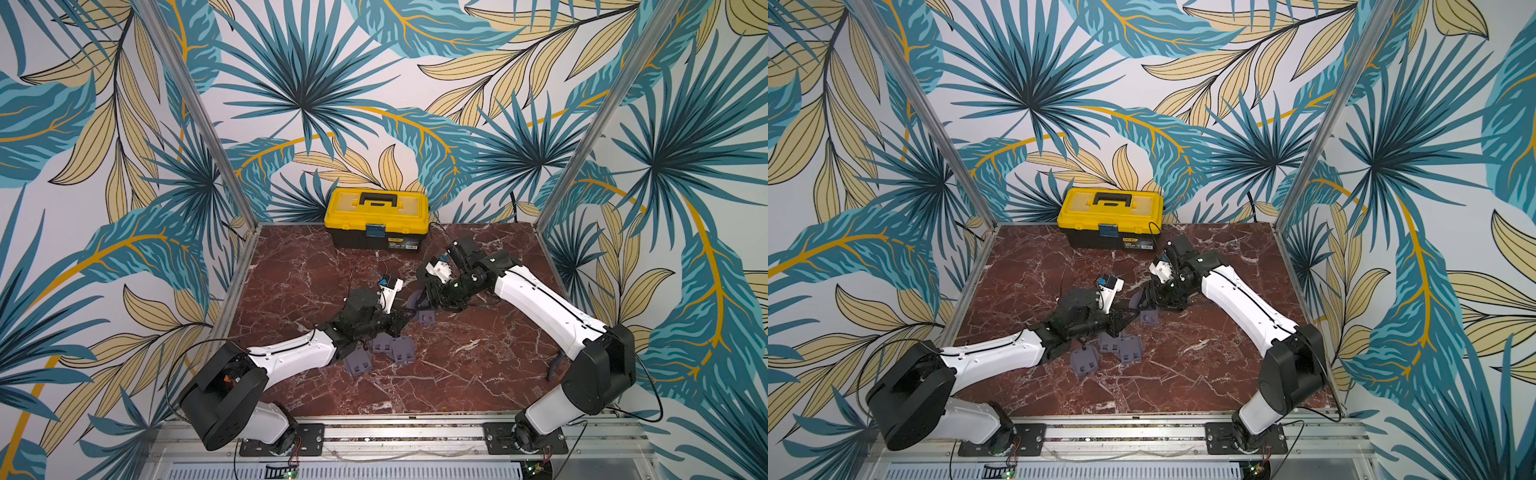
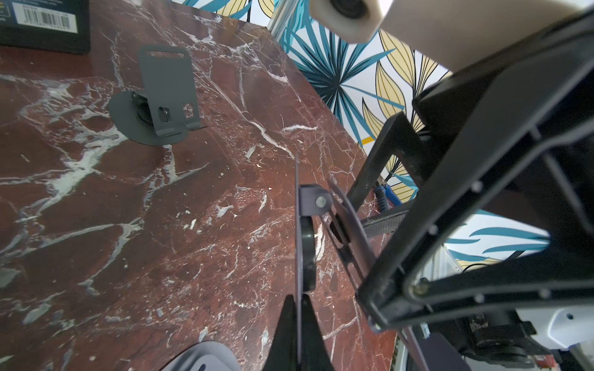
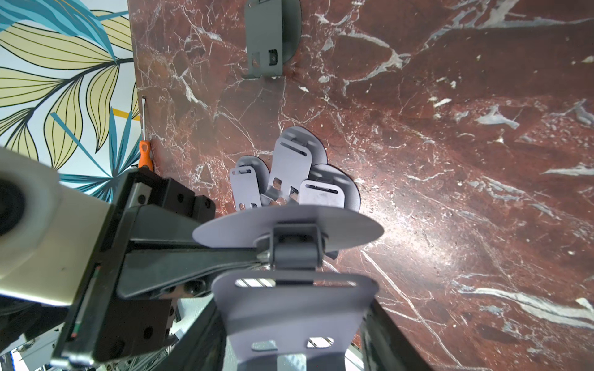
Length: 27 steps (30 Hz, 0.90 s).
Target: Open the phone stand
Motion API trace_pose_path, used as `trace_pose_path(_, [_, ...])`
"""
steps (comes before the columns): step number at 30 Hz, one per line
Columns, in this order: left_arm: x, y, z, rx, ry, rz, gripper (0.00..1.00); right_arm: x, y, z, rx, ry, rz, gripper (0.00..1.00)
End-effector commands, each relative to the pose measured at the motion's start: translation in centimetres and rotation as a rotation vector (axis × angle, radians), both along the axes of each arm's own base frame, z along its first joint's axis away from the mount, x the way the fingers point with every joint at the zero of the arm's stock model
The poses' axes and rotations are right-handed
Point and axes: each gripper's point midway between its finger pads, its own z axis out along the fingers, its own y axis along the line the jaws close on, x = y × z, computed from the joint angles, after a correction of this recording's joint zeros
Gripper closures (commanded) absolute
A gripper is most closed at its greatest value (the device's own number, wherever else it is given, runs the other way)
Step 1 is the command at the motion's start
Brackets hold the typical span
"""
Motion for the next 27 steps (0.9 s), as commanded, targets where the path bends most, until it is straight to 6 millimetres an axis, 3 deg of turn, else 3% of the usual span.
trace_pose_path(1, [1.8,4.9,-5.4,0.238,0.05,0.182,1.0,-3.1,-2.3,-0.4,-0.087,0.123,0.024,0.65])
trace_pose_path(10, [2.0,5.1,-5.7,0.286,-0.003,0.158,1.0,-3.8,-2.5,-0.4,-0.094,0.138,0.049,0.66])
trace_pose_path(18, [1.8,4.5,-4.8,0.257,-0.01,0.139,0.99,-3.7,-2.7,-0.4,-0.107,0.13,0.053,0.66])
trace_pose_path(27, [0.9,1.3,-1.3,0.094,-0.007,0.074,0.8,-1.4,-1.6,-0.9,-0.05,0.064,-0.027,0.67])
